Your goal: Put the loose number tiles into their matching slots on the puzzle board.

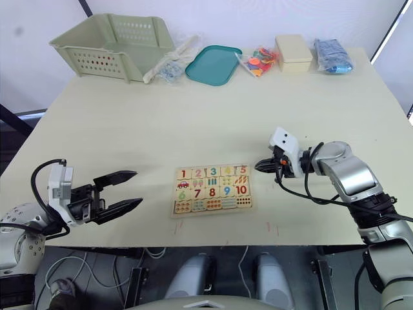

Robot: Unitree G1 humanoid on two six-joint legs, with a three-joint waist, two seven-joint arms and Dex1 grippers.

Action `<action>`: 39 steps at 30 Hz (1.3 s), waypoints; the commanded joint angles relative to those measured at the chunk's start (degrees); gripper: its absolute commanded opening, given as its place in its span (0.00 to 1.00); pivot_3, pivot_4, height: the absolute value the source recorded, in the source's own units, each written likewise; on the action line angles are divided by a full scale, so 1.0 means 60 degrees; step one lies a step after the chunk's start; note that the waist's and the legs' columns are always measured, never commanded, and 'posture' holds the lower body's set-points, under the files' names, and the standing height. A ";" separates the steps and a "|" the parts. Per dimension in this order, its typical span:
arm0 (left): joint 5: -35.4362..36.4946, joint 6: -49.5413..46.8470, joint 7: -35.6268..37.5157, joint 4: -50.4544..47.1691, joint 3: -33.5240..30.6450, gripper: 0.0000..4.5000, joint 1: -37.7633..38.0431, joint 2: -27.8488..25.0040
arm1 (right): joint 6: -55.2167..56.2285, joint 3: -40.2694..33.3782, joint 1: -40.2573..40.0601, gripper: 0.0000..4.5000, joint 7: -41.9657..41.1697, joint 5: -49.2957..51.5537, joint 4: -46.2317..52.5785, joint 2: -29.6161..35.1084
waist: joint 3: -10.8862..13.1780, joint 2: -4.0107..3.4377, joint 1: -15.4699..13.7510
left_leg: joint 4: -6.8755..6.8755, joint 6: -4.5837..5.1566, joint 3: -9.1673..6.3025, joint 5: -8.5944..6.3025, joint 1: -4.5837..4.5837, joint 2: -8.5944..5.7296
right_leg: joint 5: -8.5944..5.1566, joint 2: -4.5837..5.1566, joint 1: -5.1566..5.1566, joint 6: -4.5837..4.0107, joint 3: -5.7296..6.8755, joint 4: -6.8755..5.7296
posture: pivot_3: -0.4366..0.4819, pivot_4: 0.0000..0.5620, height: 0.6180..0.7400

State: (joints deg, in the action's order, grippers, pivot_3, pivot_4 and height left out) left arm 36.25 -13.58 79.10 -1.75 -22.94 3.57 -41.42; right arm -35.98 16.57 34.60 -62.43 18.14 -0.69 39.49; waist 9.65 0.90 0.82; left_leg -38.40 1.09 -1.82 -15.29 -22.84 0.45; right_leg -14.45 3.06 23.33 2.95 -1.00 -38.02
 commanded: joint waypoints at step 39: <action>0.0111 0.0591 0.0041 0.0019 -0.0037 1.00 0.0257 -0.0067 | -0.0049 0.0369 0.0642 0.02 -0.0291 -0.1017 -0.0613 -0.0810 | 0.0002 -0.0003 0.0005 | 0.0005 0.0000 0.0000 0.0000 0.0000 0.0000 | 0.0000 0.0001 0.0004 -0.0001 0.0000 0.0002 | 0.48 0.27 1.00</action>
State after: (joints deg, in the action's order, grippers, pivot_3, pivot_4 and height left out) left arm 36.20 -10.87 79.10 -1.45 -22.32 4.77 -41.43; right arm -37.17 19.30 37.27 -63.57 11.91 -5.12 34.62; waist 9.66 0.88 0.85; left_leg -38.37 1.09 -1.82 -15.29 -22.84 0.45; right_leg -14.45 3.07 23.35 2.94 -1.00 -38.01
